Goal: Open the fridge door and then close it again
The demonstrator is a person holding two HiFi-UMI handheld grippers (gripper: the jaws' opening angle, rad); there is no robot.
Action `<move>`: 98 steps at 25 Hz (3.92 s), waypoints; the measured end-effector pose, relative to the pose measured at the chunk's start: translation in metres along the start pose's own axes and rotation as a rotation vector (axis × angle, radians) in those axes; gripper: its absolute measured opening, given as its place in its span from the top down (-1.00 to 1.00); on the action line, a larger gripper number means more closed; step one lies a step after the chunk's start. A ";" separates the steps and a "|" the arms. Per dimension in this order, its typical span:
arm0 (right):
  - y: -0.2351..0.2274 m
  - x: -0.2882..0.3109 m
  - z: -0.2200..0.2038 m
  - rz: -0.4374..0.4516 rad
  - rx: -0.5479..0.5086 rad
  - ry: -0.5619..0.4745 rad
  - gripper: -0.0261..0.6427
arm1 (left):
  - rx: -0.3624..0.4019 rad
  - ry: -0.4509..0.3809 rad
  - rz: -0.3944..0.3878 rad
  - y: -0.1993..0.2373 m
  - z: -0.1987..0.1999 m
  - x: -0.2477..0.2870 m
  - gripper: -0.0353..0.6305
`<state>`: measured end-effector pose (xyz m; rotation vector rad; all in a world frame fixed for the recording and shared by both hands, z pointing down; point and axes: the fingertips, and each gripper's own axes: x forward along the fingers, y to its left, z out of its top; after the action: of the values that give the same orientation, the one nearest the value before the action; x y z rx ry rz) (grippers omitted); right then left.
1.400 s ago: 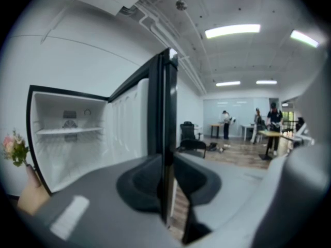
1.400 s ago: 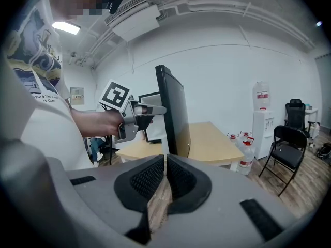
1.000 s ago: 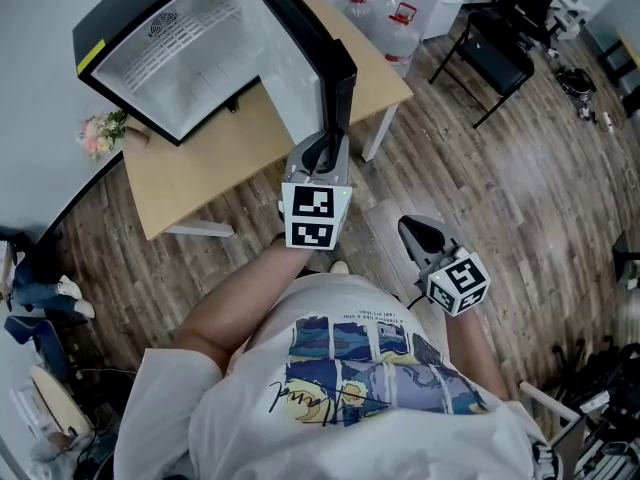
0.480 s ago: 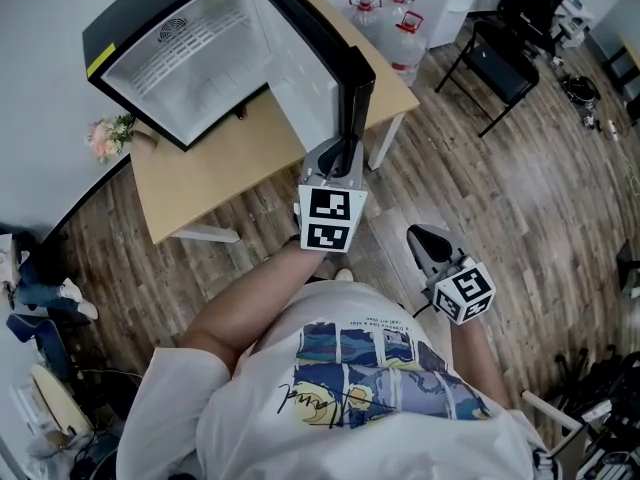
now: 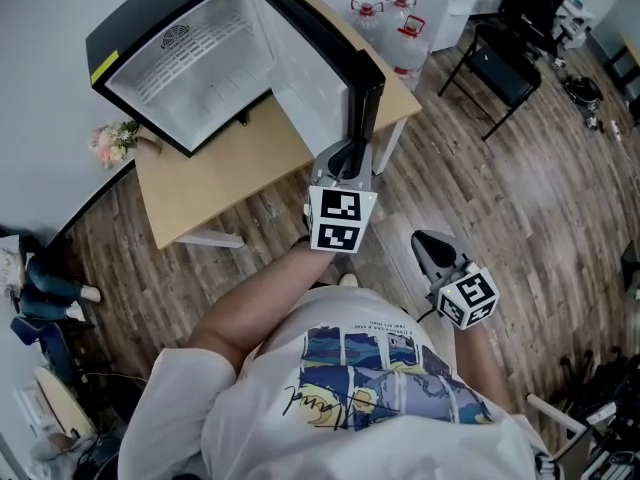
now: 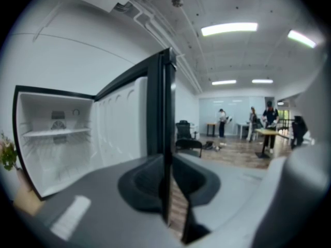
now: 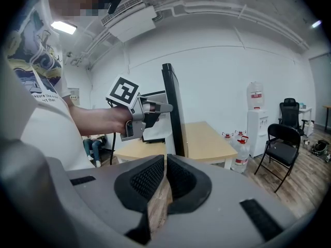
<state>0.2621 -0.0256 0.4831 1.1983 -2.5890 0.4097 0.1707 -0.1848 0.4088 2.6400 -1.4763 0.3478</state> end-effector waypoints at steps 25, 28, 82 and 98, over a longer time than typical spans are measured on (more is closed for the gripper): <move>0.000 -0.005 -0.003 -0.005 0.009 -0.005 0.85 | 0.016 0.001 -0.004 -0.004 0.002 0.005 0.71; 0.001 -0.004 -0.002 -0.003 0.009 -0.007 0.85 | 0.016 0.000 -0.004 -0.005 0.003 0.005 0.71; 0.006 0.011 0.002 0.027 -0.001 0.015 0.85 | 0.034 -0.010 -0.006 0.007 -0.003 -0.015 0.71; 0.020 0.046 0.012 0.087 -0.023 0.035 0.85 | 0.040 -0.016 0.007 0.036 -0.014 -0.052 0.72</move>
<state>0.2161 -0.0494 0.4849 1.0642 -2.6153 0.4128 0.1117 -0.1583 0.4091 2.6750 -1.4988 0.3619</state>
